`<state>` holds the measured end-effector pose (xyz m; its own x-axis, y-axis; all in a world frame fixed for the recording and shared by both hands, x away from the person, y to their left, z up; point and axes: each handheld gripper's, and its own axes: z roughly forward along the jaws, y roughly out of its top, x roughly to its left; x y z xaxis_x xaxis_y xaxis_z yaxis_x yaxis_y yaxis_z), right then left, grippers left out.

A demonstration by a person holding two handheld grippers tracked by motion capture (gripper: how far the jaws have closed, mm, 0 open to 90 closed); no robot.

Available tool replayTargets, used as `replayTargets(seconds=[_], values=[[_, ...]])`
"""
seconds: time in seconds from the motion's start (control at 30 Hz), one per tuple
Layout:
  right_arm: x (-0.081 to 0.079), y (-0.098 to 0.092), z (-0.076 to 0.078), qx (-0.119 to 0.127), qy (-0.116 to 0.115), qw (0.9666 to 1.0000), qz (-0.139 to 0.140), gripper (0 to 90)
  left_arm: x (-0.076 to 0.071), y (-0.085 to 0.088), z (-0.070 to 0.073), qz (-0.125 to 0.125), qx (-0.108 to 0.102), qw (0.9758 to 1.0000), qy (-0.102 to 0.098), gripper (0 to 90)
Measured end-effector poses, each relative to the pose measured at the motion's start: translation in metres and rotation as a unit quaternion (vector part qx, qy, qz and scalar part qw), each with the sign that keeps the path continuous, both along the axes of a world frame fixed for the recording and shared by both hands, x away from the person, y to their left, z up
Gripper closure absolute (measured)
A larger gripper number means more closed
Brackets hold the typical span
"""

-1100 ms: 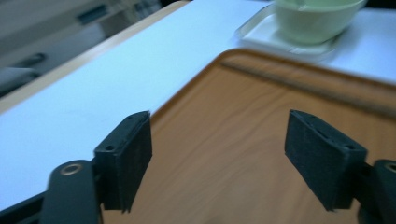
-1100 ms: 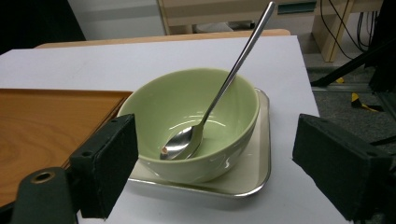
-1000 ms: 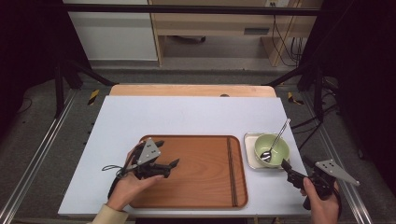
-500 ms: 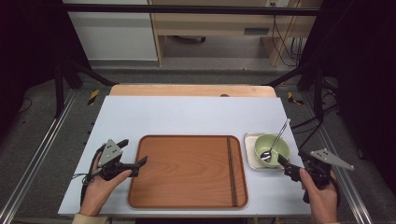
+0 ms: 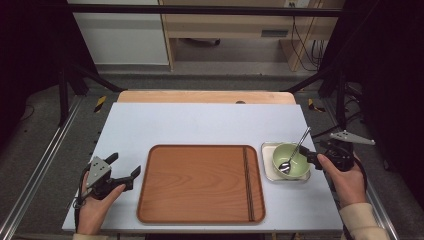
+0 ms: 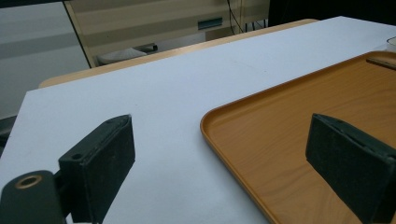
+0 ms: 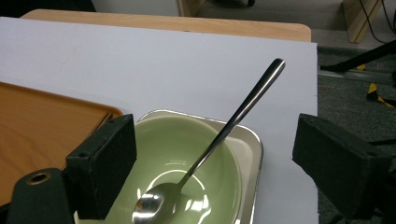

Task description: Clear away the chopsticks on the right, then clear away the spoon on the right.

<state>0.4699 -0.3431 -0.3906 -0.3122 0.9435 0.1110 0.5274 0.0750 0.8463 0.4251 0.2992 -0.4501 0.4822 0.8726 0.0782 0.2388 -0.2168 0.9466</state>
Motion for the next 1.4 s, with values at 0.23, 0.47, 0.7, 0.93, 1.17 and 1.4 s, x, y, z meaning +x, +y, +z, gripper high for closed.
replayTargets(seconds=[0.23, 0.47, 0.7, 0.93, 1.17, 1.4], values=[[0.018, 0.001, -0.003, -0.004, 0.017, 0.9997, 0.018, 17.8, -0.002, 0.001, -0.003, 0.000, -0.004, 1.0000, -0.006, 7.8], [0.042, -0.007, -0.014, 0.022, 0.044, 0.9987, 0.011, 25.5, -0.002, -0.001, -0.006, -0.008, -0.003, 1.0000, -0.005, 7.8], [0.045, -0.010, -0.020, 0.024, 0.045, 0.9986, 0.015, 26.8, 0.000, -0.007, -0.005, -0.015, -0.001, 0.9998, -0.011, 7.8], [0.053, -0.012, -0.024, 0.038, 0.052, 0.9978, 0.017, 30.1, -0.001, -0.003, -0.005, -0.013, -0.004, 0.9998, -0.012, 7.8], [0.067, -0.014, -0.031, 0.058, 0.058, 0.9965, 0.018, 37.1, 0.000, -0.001, -0.006, -0.014, -0.005, 0.9998, -0.008, 7.8], [0.075, -0.015, -0.038, 0.071, 0.067, 0.9948, 0.029, 51.9, 0.000, -0.001, -0.009, -0.016, -0.002, 0.9999, -0.001, 7.9]])
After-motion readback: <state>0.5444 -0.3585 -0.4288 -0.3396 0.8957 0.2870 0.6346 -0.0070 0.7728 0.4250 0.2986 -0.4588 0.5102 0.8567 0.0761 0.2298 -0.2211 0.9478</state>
